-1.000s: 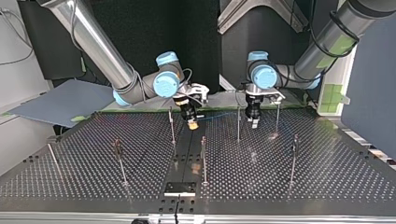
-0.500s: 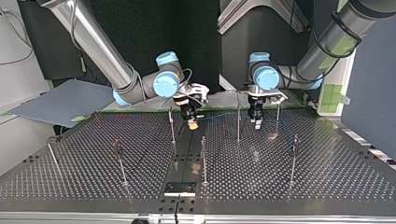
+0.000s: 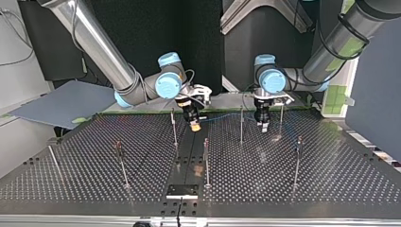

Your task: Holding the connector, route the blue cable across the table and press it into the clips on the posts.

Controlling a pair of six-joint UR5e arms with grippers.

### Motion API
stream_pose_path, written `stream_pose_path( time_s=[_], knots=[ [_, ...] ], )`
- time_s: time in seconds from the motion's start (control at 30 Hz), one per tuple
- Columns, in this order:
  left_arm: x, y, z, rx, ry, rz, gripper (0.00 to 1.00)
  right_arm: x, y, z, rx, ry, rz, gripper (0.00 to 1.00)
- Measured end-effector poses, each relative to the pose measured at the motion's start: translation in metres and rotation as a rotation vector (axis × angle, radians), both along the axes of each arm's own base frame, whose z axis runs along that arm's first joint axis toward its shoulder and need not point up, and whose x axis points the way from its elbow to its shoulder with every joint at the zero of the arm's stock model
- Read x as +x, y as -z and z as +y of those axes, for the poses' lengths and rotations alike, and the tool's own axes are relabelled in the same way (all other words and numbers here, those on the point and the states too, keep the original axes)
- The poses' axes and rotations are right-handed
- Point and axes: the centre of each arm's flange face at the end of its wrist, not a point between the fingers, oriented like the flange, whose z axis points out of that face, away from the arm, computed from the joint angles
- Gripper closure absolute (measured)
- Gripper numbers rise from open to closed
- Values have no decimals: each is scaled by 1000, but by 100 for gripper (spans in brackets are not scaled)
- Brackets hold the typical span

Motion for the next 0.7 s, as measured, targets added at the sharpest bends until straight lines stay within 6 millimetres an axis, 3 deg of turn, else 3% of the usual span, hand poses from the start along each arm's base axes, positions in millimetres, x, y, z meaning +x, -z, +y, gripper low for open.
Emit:
stream_pose_path(
  time_s=[0.7],
  knots=[
    [4, -1, 8, 1, -18, 0, 0, 0, 0, 0, 0, 0, 0, 100]
  ],
)
